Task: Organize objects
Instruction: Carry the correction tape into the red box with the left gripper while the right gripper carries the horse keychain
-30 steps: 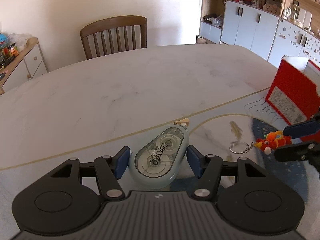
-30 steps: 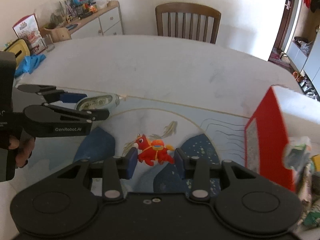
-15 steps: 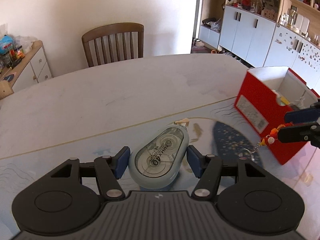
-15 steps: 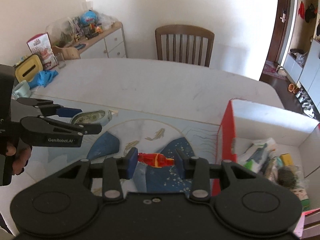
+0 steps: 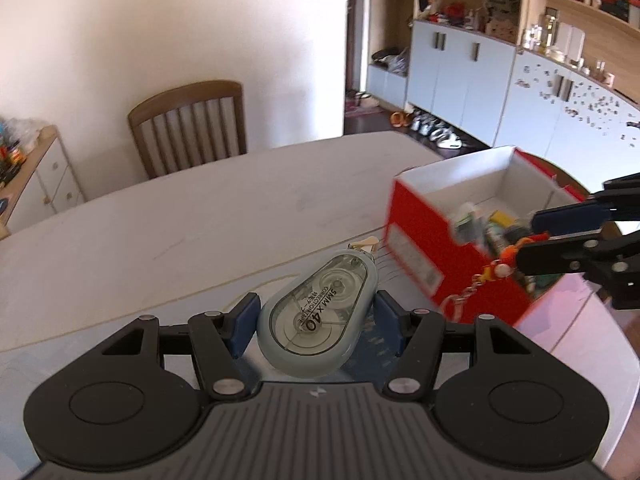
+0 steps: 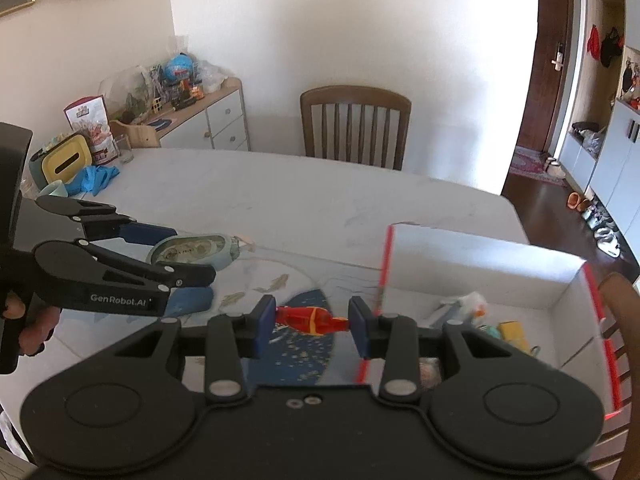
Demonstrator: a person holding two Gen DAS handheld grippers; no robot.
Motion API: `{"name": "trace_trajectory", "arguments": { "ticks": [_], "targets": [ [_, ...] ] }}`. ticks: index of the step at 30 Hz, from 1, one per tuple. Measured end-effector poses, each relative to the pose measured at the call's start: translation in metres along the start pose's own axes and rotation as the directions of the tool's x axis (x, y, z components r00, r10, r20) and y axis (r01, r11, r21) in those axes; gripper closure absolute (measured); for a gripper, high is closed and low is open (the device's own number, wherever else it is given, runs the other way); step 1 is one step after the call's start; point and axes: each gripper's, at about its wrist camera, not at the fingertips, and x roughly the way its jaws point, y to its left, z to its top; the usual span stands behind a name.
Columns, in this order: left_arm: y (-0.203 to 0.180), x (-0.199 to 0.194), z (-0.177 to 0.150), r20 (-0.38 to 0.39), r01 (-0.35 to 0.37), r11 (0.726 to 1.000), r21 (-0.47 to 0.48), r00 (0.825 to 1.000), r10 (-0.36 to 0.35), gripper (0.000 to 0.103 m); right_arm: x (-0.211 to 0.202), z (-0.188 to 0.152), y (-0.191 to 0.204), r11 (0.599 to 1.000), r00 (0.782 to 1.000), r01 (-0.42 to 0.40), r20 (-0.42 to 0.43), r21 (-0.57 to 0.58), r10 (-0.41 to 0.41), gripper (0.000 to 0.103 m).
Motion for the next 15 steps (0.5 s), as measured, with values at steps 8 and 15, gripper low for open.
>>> {"name": "trace_trajectory", "arguments": {
  "ticks": [8, 15],
  "targets": [
    [-0.059, 0.011, 0.029, 0.025, 0.036, 0.998, 0.047, 0.999, -0.037, 0.042, -0.015, -0.005, -0.043, 1.000, 1.000, 0.019, 0.023, -0.002, -0.019, 0.065],
    [-0.104, 0.028, 0.051, 0.036, 0.066, 0.994, 0.088, 0.997, -0.069, 0.042, -0.023, -0.012, -0.085, 0.999, 0.998, 0.044, 0.033, 0.011, -0.044, 0.065]
  ]
}}
